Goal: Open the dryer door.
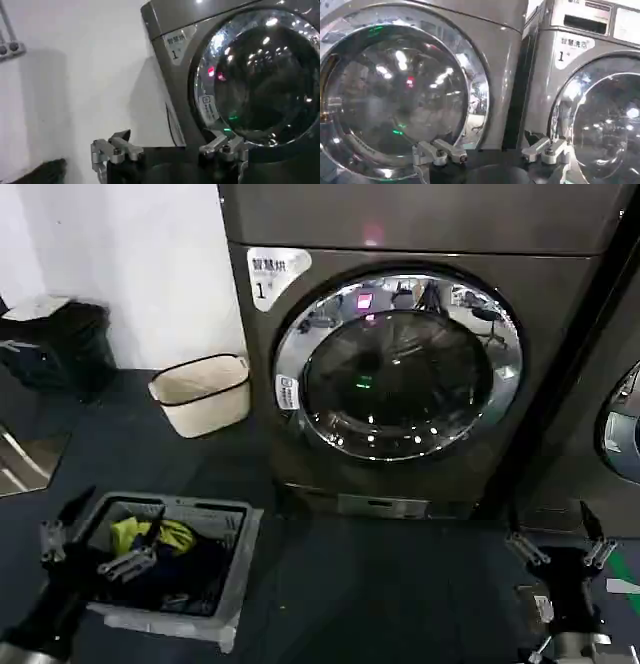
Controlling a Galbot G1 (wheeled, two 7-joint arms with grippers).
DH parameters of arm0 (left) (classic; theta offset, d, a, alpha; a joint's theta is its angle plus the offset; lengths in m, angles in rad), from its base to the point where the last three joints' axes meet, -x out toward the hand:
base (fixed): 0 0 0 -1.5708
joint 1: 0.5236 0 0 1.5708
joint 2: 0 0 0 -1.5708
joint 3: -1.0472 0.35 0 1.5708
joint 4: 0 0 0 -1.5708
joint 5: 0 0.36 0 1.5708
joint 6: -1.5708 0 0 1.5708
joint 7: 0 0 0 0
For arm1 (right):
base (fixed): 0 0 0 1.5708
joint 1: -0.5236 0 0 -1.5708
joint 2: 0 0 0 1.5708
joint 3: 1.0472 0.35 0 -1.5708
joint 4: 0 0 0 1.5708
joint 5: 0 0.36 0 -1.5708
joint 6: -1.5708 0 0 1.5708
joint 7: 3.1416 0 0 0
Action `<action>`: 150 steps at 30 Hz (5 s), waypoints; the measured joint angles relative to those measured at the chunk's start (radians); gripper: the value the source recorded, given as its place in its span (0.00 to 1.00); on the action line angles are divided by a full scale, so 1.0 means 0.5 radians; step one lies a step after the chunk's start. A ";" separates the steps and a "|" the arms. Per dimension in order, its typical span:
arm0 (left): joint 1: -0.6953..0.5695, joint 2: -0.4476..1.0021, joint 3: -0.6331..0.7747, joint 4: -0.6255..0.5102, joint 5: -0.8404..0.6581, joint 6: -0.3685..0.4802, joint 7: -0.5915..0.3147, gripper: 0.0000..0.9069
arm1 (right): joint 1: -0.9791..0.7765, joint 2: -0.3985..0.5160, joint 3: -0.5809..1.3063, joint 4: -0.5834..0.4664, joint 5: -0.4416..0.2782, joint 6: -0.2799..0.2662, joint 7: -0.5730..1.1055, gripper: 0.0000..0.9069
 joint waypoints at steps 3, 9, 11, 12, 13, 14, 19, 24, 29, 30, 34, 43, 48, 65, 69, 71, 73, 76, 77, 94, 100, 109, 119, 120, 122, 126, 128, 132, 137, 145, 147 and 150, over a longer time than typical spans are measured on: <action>0.000 -0.005 0.004 0.000 0.003 -0.013 0.002 1.00 | 0.068 -0.091 -0.028 -0.037 0.159 -0.077 -0.179 1.00; -0.004 -0.001 0.003 0.000 0.010 -0.008 0.003 1.00 | 0.340 -0.441 -0.143 -0.177 0.538 -0.223 -0.433 1.00; -0.004 0.000 0.000 0.000 0.012 -0.002 0.009 1.00 | 0.457 -0.597 -0.192 -0.236 0.684 -0.257 -0.499 1.00; -0.004 0.000 -0.001 0.000 0.012 -0.002 0.010 1.00 | 0.517 -0.669 -0.218 -0.271 0.744 -0.275 -0.522 1.00; -0.004 0.000 -0.002 0.000 0.011 -0.002 0.014 1.00 | 0.578 -0.737 -0.245 -0.312 0.794 -0.283 -0.552 1.00; -0.004 -0.001 -0.003 0.000 0.011 -0.003 0.015 1.00 | 0.641 -0.803 -0.278 -0.355 0.850 -0.272 -0.589 1.00; -0.005 -0.002 -0.005 0.000 0.016 -0.005 0.016 1.00 | 0.951 -1.040 -0.497 -0.549 0.987 -0.326 -0.620 1.00; -0.037 -0.014 -0.020 0.000 0.045 -0.003 0.036 1.00 | 1.282 -1.125 -0.767 -0.695 1.001 -0.431 -0.692 1.00; -0.004 -0.048 0.004 0.000 0.154 0.041 0.067 1.00 | 1.583 -1.112 -1.022 -0.868 1.026 -0.366 -0.743 1.00; -0.004 -0.051 0.007 0.000 0.194 0.048 0.078 1.00 | 1.644 -1.101 -1.077 -0.917 1.022 -0.364 -0.747 1.00; -0.017 -0.063 0.009 0.000 0.224 0.087 0.104 1.00 | 1.845 -1.050 -1.256 -1.082 1.013 -0.394 -0.744 1.00; 0.001 -0.112 0.062 0.000 0.267 0.079 0.099 1.00 | 2.235 -0.882 -1.565 -1.444 0.833 -0.337 -0.783 1.00; 0.002 -0.111 0.059 0.000 0.266 0.074 0.096 1.00 | 2.384 -0.792 -1.684 -1.595 0.826 -0.340 -0.793 1.00; 0.011 -0.103 0.076 0.000 0.374 0.073 0.108 1.00 | 2.569 -0.514 -1.887 -1.934 0.723 -0.316 -0.833 1.00; 0.008 -0.098 0.074 0.000 0.386 0.083 0.110 1.00 | 2.591 -0.476 -1.888 -1.988 0.709 -0.293 -0.831 1.00; 0.007 -0.097 0.076 0.000 0.418 0.091 0.110 1.00 | 2.598 -0.474 -1.892 -1.989 0.709 -0.293 -0.833 1.00; 0.005 -0.097 0.076 0.000 0.430 0.098 0.110 1.00 | 2.598 -0.475 -1.896 -1.982 0.718 -0.299 -0.851 1.00; -0.004 -0.094 0.076 0.000 0.430 0.100 0.111 1.00 | 2.596 -0.486 -1.893 -1.964 0.769 -0.319 -0.908 1.00; -0.010 -0.092 0.078 0.000 0.434 0.092 0.109 1.00 | 2.592 -0.492 -1.894 -1.950 0.801 -0.325 -0.924 1.00; -0.174 0.048 0.064 0.000 -0.063 -0.010 0.142 1.00 | 2.431 -0.732 -1.828 -1.699 0.955 -0.240 -1.380 1.00; -0.307 0.160 0.127 0.008 -0.207 -0.011 0.061 1.00 | 2.317 -0.861 -1.738 -1.571 0.991 -0.179 -1.695 1.00; -0.546 0.428 0.378 0.347 -0.501 -0.042 0.063 1.00 | 2.075 -1.075 -1.575 -1.383 0.991 -0.105 -2.129 1.00; -0.907 0.856 0.763 0.759 -0.568 -0.199 0.169 1.00 | 1.823 -1.224 -1.385 -1.255 1.037 -0.056 -2.422 1.00; -0.943 0.904 0.819 0.796 -0.579 -0.217 0.190 1.00 | 1.796 -1.239 -1.364 -1.240 1.039 -0.041 -2.450 1.00; -1.011 0.997 0.926 0.865 -0.575 -0.258 0.196 1.00 | 1.753 -1.264 -1.323 -1.218 1.054 -0.027 -2.476 1.00; -1.198 1.188 1.196 1.014 -0.703 -0.378 0.136 1.00 | 1.658 -1.319 -1.227 -1.181 1.080 0.000 -2.511 1.00; -1.311 1.264 1.343 1.098 -0.742 -0.406 0.121 1.00 | 1.609 -1.347 -1.172 -1.163 1.091 0.021 -2.520 1.00; -1.544 1.320 1.592 1.250 -0.862 -0.397 0.127 1.00 | 1.496 -1.399 -1.033 -1.139 1.114 0.045 -2.559 1.00; -1.798 1.302 1.875 1.405 -0.891 -0.392 0.143 1.00 | 1.327 -1.465 -0.840 -1.113 1.135 0.061 -2.573 1.00; -2.135 1.147 2.264 1.599 -0.919 -0.406 0.215 1.00 | 1.061 -1.441 -0.395 -1.216 1.144 0.070 -2.568 1.00; -2.183 1.104 2.310 1.601 -0.942 -0.401 0.225 1.00 | 1.022 -1.412 -0.239 -1.248 1.133 0.057 -2.510 1.00; -2.219 1.063 2.372 1.613 -0.942 -0.401 0.260 1.00 | 0.994 -1.357 0.017 -1.307 1.120 0.045 -2.431 1.00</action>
